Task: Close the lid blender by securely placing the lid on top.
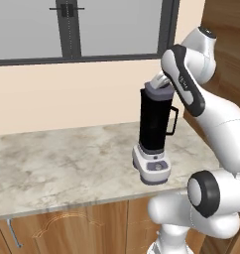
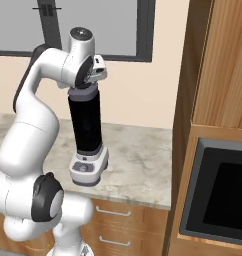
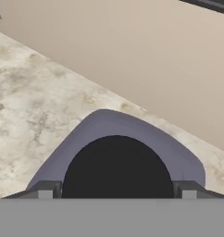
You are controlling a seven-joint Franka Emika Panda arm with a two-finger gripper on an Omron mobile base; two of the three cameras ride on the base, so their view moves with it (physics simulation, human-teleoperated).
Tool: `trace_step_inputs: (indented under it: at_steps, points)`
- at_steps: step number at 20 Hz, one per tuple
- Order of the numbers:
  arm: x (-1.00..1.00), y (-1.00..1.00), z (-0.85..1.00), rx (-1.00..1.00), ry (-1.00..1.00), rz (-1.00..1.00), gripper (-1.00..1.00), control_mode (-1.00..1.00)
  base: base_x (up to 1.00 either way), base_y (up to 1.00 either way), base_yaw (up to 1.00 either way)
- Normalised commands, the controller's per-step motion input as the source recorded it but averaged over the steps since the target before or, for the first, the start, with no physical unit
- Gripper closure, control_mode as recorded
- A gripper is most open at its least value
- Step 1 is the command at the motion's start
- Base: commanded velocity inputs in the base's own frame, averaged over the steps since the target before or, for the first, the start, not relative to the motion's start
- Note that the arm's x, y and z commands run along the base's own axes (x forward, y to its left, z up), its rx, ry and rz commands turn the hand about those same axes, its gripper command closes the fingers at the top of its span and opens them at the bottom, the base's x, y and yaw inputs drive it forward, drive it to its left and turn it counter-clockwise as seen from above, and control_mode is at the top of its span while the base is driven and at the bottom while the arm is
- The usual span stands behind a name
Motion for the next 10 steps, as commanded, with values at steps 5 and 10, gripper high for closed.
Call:
trace_step_inputs:
  at_steps: [5, 10]
  points:
    - [0.03, 0.0, -0.52, 0.0, 0.0, 0.0, 1.0, -1.0, 0.0, 0.0, 0.0]
    - [0.23, 0.08, -0.37, 0.0, 0.0, 0.0, 1.0, -1.0, 0.0, 0.0, 0.0]
